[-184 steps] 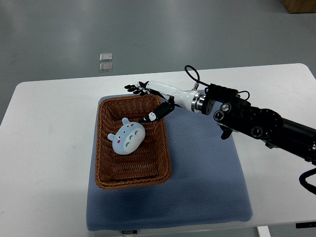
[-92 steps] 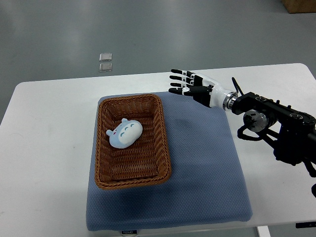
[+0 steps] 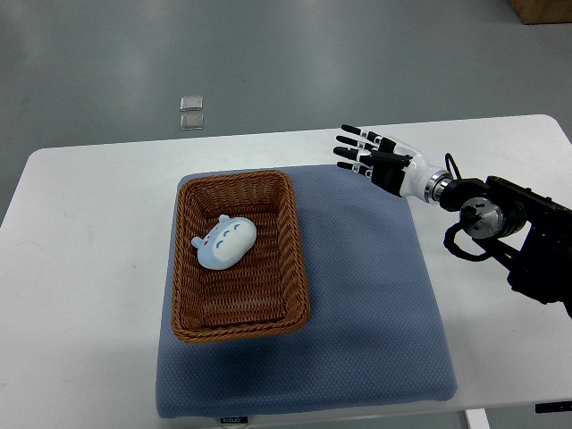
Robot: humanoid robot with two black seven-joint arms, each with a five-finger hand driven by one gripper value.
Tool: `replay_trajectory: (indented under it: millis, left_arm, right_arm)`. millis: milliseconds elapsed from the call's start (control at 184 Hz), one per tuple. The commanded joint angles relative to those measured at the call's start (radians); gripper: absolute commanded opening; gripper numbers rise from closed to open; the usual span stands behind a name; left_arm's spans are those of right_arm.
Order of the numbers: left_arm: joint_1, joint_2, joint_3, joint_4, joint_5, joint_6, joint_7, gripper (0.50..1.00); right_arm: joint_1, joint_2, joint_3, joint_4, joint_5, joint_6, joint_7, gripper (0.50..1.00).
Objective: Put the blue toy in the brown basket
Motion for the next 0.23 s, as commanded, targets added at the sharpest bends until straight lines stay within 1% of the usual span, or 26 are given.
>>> replay_trajectory:
  millis: [0, 229]
  left_arm:
    - [0.001, 0.0, 0.0, 0.0, 0.0, 0.0, 0.0, 1.0]
    - [0.0, 0.0, 0.0, 0.0, 0.0, 0.0, 0.0, 1.0]
  right_arm:
    - [-0.004, -0.007, 0.026, 0.0, -0.001, 0.01, 0.007, 0.909]
    - [-0.005, -0.016, 0.04, 0.0, -0.006, 0.025, 0.009, 0.911]
